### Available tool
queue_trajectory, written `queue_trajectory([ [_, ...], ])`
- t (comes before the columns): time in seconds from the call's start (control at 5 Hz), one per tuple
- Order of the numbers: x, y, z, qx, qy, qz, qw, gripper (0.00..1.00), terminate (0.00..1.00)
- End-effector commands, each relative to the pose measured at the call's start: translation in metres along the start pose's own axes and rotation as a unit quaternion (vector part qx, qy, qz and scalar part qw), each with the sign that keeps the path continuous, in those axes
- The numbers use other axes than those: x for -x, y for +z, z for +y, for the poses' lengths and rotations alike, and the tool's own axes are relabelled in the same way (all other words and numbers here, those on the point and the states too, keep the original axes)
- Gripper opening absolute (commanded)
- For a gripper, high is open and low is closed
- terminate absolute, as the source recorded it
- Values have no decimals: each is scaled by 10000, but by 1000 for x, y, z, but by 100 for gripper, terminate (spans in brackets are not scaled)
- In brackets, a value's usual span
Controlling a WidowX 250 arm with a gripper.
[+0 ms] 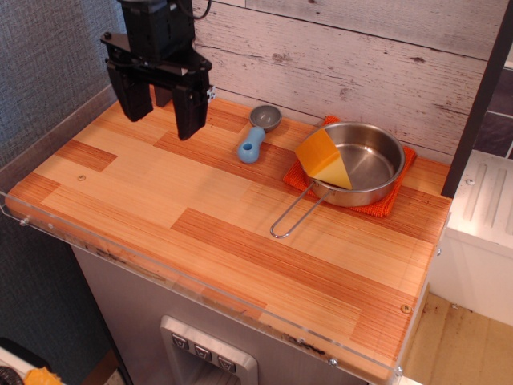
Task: Move cheese to pot
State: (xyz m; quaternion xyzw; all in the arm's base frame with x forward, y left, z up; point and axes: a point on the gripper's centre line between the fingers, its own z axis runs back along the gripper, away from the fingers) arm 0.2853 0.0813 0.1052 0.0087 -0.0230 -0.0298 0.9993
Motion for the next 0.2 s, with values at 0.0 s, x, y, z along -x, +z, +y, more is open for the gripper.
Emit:
queue_trajectory([
  [0.0,3,11,7,-63,40,-116,9999,100,100],
])
